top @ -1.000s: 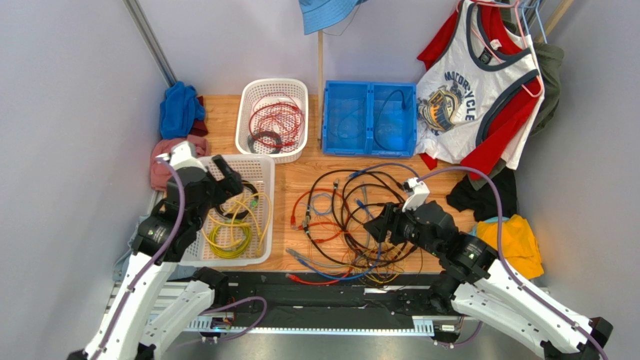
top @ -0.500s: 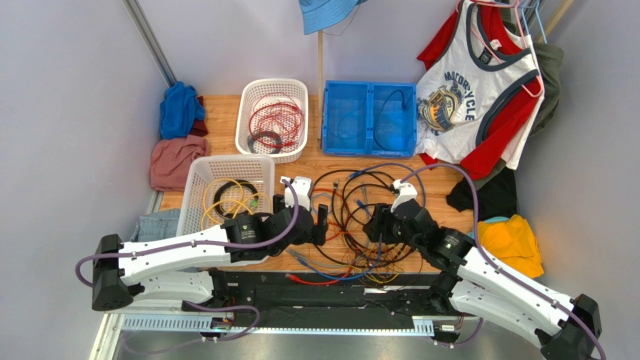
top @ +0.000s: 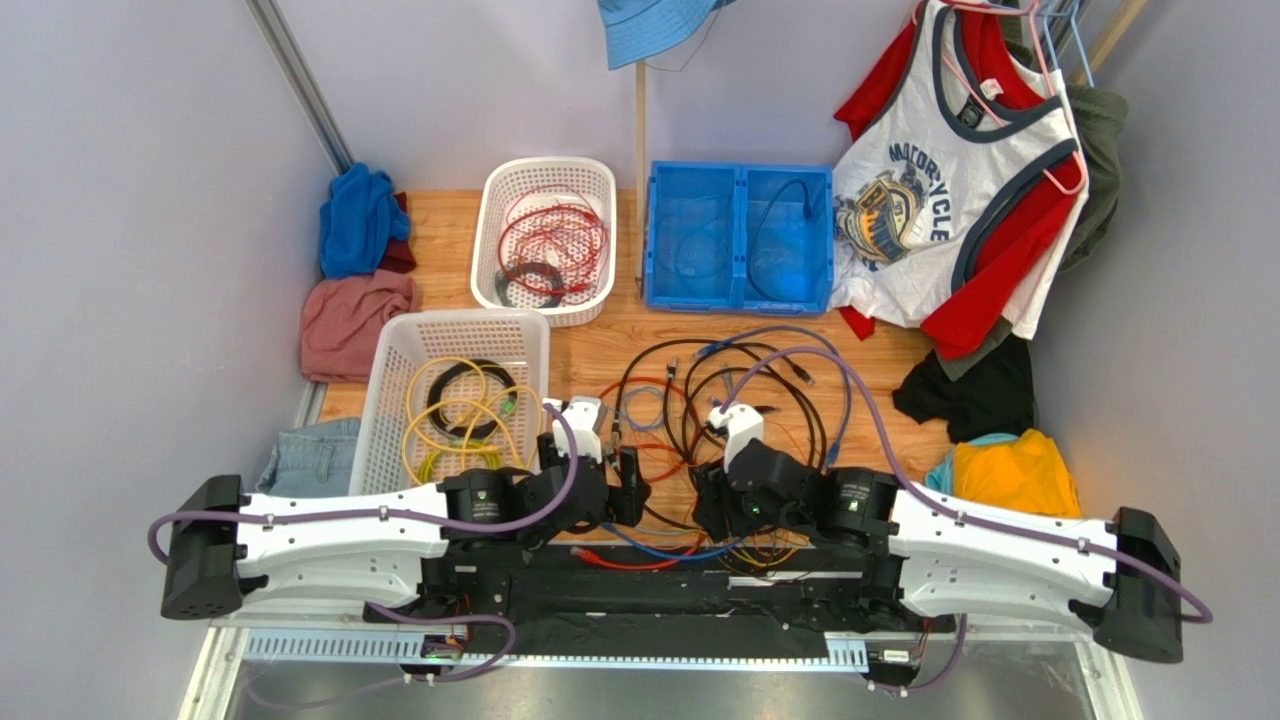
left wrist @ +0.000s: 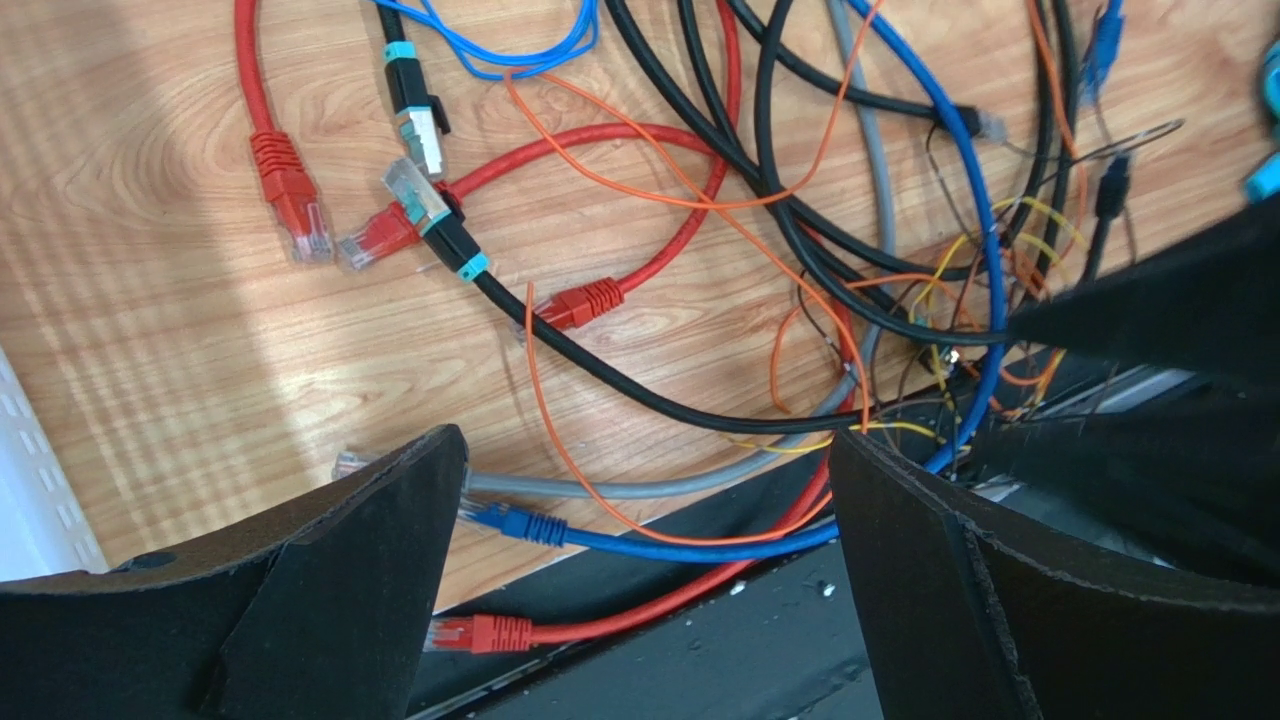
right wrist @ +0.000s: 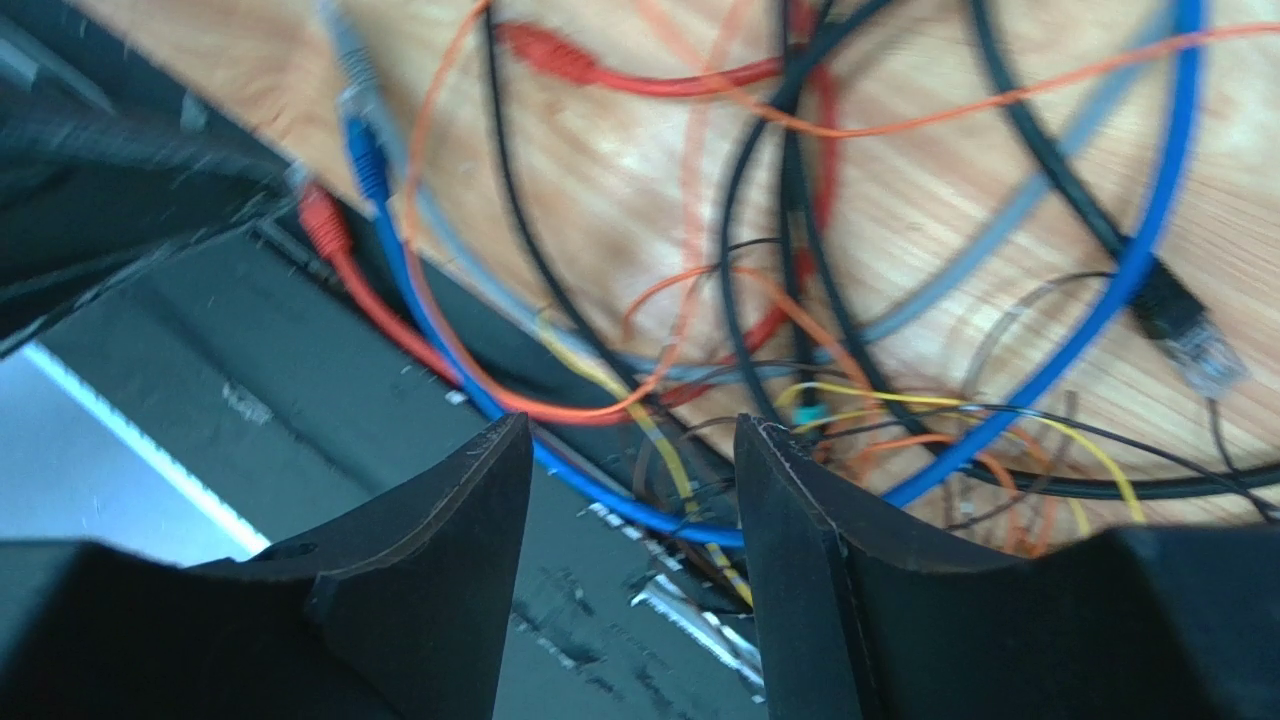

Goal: Untangle the cables

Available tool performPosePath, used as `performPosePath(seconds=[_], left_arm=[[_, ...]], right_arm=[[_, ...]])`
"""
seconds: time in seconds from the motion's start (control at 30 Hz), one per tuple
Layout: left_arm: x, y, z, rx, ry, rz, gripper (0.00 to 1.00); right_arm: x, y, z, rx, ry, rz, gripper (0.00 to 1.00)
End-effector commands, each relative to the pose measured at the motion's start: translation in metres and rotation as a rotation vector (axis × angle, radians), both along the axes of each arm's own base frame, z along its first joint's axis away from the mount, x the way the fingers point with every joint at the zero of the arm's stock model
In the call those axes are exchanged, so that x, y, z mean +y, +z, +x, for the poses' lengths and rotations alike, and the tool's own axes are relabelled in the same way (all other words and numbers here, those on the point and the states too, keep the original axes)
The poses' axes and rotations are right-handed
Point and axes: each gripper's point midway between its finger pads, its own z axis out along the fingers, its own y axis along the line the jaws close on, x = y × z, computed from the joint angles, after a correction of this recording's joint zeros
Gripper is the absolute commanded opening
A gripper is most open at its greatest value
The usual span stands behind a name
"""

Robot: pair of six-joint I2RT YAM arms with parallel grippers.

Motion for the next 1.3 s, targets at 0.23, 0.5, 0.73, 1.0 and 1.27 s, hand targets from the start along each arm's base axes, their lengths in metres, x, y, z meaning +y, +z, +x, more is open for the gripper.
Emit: performPosePath(seconds=[0.23, 0.5, 0.73, 1.0, 1.27], left_arm=[[0.008, 0.005, -0.001, 0.023, 0.101, -0.166, 0.99], [0.011, 0.0, -0.002, 0.031, 0.107, -0.161, 0.99], [0.008, -0.004, -0.002, 0.034, 0.103, -0.15, 0.99], [0.011, -0.007, -0.002, 0.04, 0.112, -0.139, 0.99], [0.014, -0.005, -0.002, 0.034, 0.116, -0.143, 0.99]], right_arm=[[0.039, -0.014, -0.012, -0.063, 0.114, -0.147, 0.48], [0.019, -0.037, -0.005, -0.073, 0.047, -0.278, 0.42], [0.005, -0.052, -0.008, -0.048, 0.021, -0.341, 0.41], [0.005, -0.062, -0.011, -0.025, 0.023, -0.372, 0.23], [0.009, -0.053, -0.01, -0.035, 0.039, -0.361, 0.23]])
